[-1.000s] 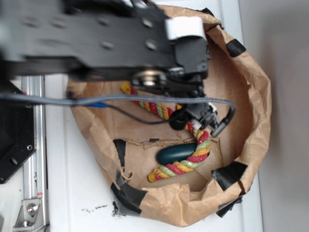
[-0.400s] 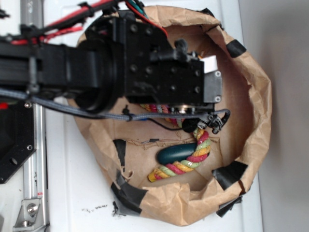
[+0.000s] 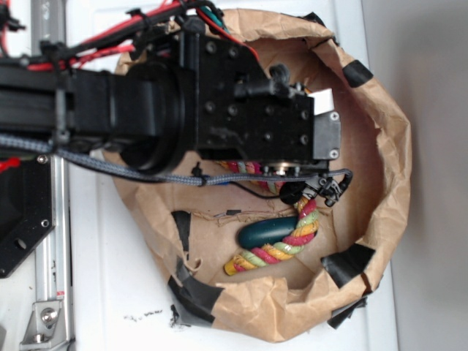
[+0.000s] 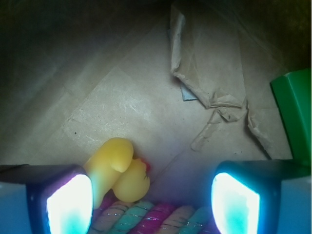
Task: Grab the yellow duck.
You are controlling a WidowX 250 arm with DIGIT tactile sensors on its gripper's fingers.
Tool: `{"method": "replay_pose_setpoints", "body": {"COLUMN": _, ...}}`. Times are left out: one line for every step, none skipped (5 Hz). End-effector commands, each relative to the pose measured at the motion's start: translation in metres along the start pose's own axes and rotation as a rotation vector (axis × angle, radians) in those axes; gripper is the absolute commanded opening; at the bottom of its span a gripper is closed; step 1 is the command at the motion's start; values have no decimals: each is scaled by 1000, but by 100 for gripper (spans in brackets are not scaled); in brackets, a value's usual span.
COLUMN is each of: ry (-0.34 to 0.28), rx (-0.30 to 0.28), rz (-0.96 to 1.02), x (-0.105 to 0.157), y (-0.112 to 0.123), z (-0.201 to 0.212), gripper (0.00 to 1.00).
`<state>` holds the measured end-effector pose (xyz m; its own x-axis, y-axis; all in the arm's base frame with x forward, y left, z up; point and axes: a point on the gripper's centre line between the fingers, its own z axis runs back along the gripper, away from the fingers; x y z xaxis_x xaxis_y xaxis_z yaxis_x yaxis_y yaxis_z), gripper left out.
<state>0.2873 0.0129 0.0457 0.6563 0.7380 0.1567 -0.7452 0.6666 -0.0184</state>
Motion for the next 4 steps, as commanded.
{"method": "replay_pose_setpoints", "body": {"ry": -17, "rx": -14, "rz": 16, "x": 9, "y": 9, "z": 4, "gripper": 100}}
{"method": "replay_pose_setpoints", "body": {"ry": -17, "rx": -14, "rz": 16, "x": 9, "y": 9, "z": 4, "gripper": 100}}
{"method": "replay_pose_setpoints", "body": {"ry": 11, "rx": 20, "rz": 18, "x": 12, "y": 10, "z": -18, "gripper": 100}}
{"method": "replay_pose_setpoints", "body": {"ry": 59, "rx": 78, "rz": 4, "x": 5, "y": 11, "z": -37, "gripper": 100}}
